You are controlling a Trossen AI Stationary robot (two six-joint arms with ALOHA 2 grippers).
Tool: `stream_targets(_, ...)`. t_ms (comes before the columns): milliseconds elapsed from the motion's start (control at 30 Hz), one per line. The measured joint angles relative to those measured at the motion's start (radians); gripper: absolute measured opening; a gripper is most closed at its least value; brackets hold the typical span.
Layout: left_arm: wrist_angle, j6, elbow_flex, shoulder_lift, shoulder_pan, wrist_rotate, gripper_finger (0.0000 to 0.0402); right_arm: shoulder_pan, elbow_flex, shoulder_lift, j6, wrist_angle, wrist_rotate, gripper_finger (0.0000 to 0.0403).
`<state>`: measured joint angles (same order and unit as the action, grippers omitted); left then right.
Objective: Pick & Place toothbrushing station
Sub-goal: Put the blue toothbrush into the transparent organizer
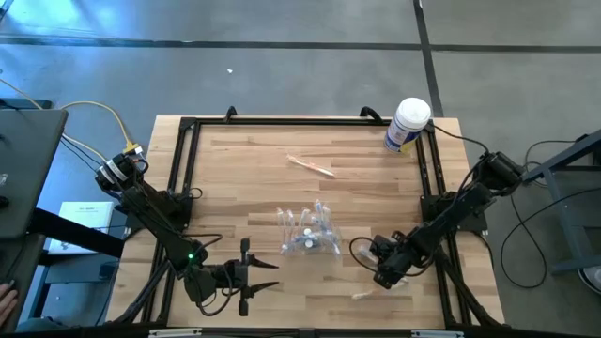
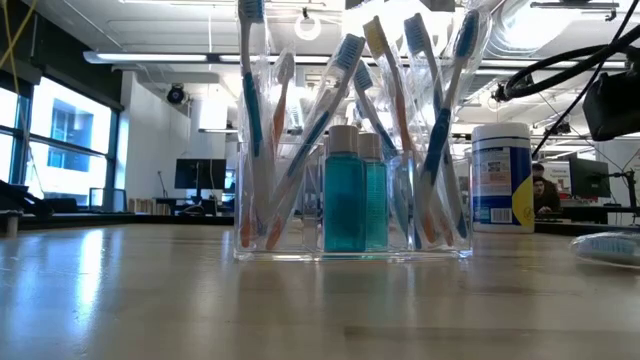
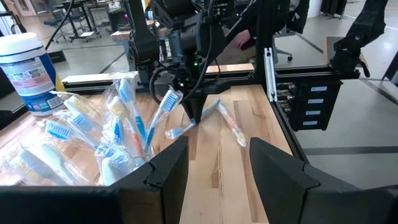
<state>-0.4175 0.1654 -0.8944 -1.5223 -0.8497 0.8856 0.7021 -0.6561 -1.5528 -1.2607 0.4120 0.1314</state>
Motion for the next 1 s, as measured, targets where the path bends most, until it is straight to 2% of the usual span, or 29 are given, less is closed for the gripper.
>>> stream_targets(167, 0.000, 0.000, 0.000, 0.000, 0.000, 0.000, 0.0163, 0.023, -0.056, -0.008, 0.036, 0.095, 0.058, 0.0023)
stream_targets(233, 0.000, 0.000, 0.000, 0.000, 0.000, 0.000, 0.0163, 0.034, -0.099, -0.015, 0.055, 0.168, 0.119, 0.0018)
stream_targets(500, 0.003, 0.000, 0.000, 0.000, 0.001, 0.000, 0.0163, 0.091, -0.344, -0.011, 0.083, 0.483, 0.276, 0.0000)
stream_targets(667, 0.003, 0.000, 0.000, 0.000, 0.001, 0.000, 0.0163, 0.154, -0.482, -0.008, 0.092, 0.581, 0.366, 0.0001)
stream_targets(833, 0.003, 0.000, 0.000, 0.000, 0.006, 0.000, 0.0163, 0.213, -0.592, -0.008, 0.202, 0.557, 0.494, 0.0001)
stream_targets(1000, -0.018, 0.000, 0.000, 0.000, 0.035, 0.000, 0.0163, 0.242, -0.612, -0.007, 0.542, 0.286, 0.678, 0.0001)
